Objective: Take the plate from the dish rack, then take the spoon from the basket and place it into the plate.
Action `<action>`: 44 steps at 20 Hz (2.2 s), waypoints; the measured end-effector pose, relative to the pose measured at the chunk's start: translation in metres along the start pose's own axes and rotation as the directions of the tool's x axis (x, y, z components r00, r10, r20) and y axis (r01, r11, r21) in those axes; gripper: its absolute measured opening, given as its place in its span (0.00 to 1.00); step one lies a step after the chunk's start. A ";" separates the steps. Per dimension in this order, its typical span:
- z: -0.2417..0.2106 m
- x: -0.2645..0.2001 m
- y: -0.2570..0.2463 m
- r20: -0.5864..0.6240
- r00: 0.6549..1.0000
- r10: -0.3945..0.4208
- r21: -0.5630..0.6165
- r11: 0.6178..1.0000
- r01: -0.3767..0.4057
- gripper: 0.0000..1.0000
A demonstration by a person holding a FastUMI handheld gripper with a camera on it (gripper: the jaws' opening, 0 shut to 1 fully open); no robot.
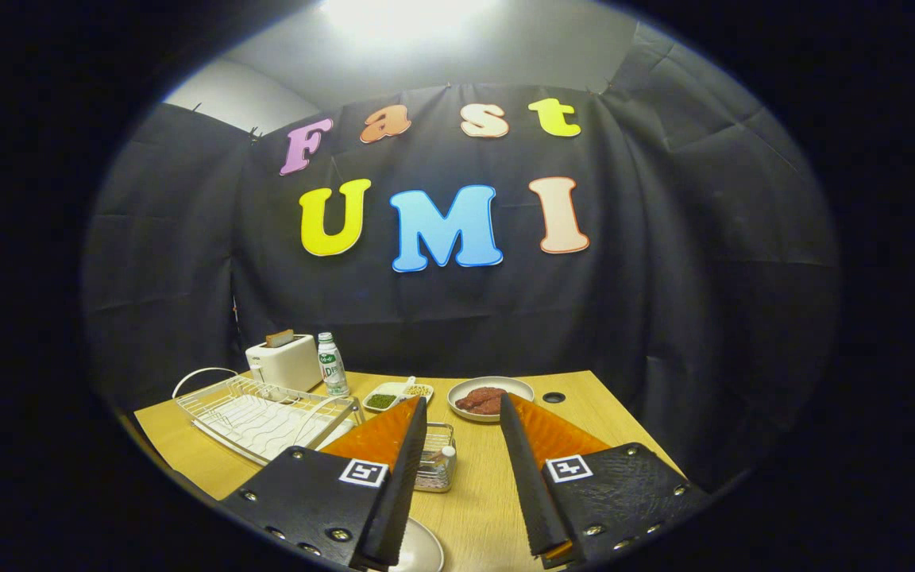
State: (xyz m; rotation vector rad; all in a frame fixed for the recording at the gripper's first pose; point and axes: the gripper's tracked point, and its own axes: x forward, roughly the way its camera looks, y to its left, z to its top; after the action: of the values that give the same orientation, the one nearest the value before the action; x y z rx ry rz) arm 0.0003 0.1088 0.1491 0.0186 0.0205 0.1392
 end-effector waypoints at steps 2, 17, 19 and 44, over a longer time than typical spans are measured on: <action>-0.011 0.015 0.002 0.014 1.000 0.013 -0.015 1.000 -0.013 0.58; -0.086 0.111 0.009 0.010 1.000 0.024 0.016 1.000 -0.024 0.58; -0.093 0.118 0.010 -0.002 1.000 0.021 0.014 1.000 -0.021 0.58; -0.018 0.084 0.028 -0.026 1.000 0.006 -0.007 1.000 -0.006 0.10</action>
State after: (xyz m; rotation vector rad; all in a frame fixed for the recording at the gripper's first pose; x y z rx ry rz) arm 0.0794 0.1484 0.1302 0.0096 0.0455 0.1458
